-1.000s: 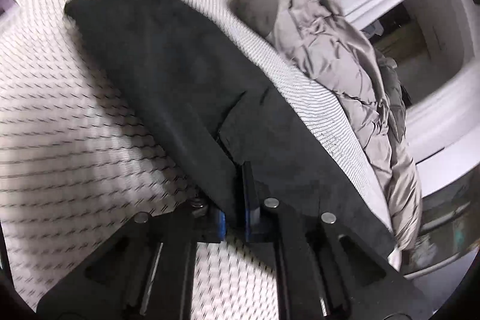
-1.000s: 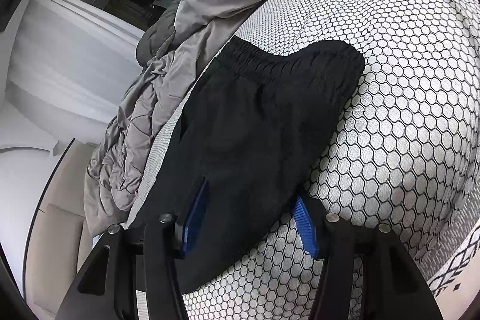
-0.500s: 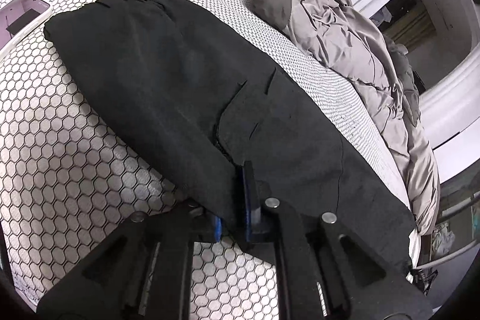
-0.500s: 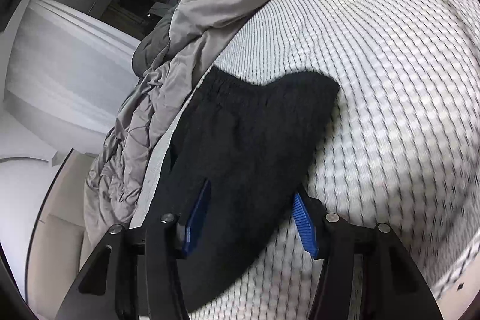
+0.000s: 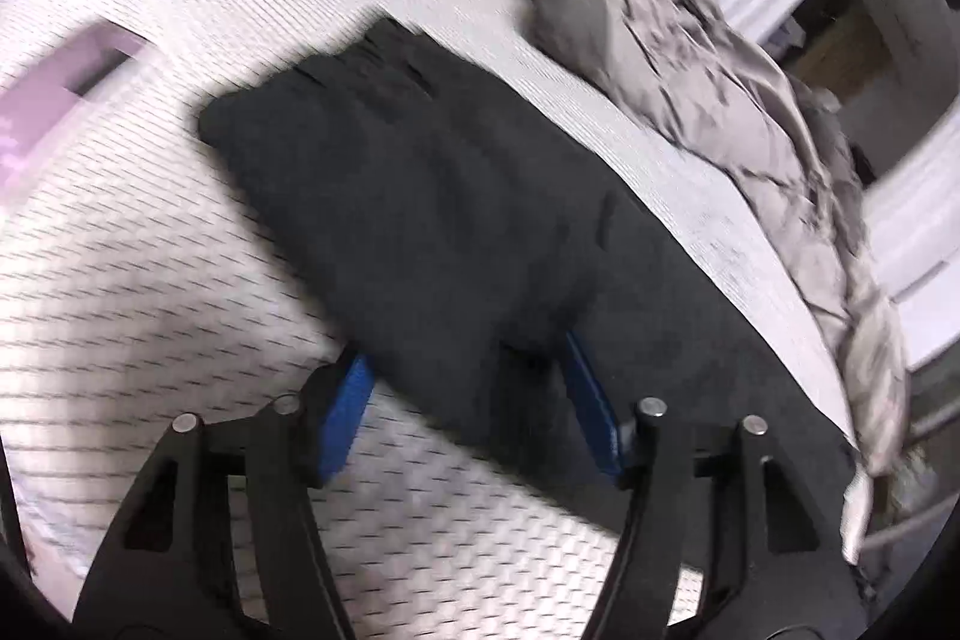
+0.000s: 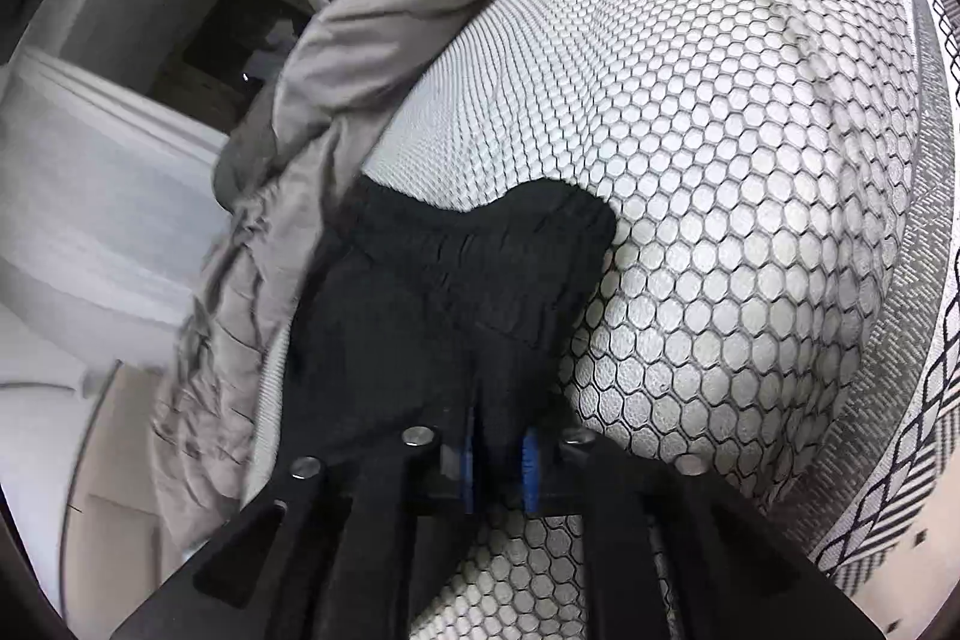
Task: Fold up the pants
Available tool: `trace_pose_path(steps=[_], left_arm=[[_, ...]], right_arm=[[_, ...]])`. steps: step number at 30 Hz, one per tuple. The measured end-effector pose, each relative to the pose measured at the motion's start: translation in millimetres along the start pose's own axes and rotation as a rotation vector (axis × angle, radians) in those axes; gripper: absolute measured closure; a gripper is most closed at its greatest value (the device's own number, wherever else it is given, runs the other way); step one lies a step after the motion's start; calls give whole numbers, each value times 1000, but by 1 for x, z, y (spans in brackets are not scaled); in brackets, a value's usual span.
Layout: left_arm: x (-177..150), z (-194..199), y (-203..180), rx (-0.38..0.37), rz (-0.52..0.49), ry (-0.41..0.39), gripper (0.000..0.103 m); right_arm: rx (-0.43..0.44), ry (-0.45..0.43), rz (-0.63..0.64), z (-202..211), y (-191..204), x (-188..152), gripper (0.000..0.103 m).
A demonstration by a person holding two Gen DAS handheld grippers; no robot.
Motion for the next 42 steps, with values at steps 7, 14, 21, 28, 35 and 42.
trace_pose_path(steps=[7,14,21,28,35,42], left_arm=[[38,7,44,105,81,-116,54],[47,2,30,158,-60,-169,102],[78,15,-35,93,-233,-243,103],[130,28,-124,-85,-280,-272,103],[147,40,-137,-102,-305,-271,103],[101,-51,38,169,-42,52,101]], right_arm=[[-8,-18,-1,4,-1,-1,60],[-15,-17,30,0,7,0,58],[-26,-22,35,0,4,1,58],[-20,-18,18,-7,3,5,58],[-23,-23,22,-8,6,5,58],[-8,-10,24,-8,3,5,58]])
Point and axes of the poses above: each gripper's, at about its wrist camera, not at the fingertips, and z roughly against the way its jaws point, y to its left, x to its top, the point moved 3 cm from there along -z, roughly the way its jaws point, and after that the axes turned 11 degrees about -x, right-handed, at the moved point
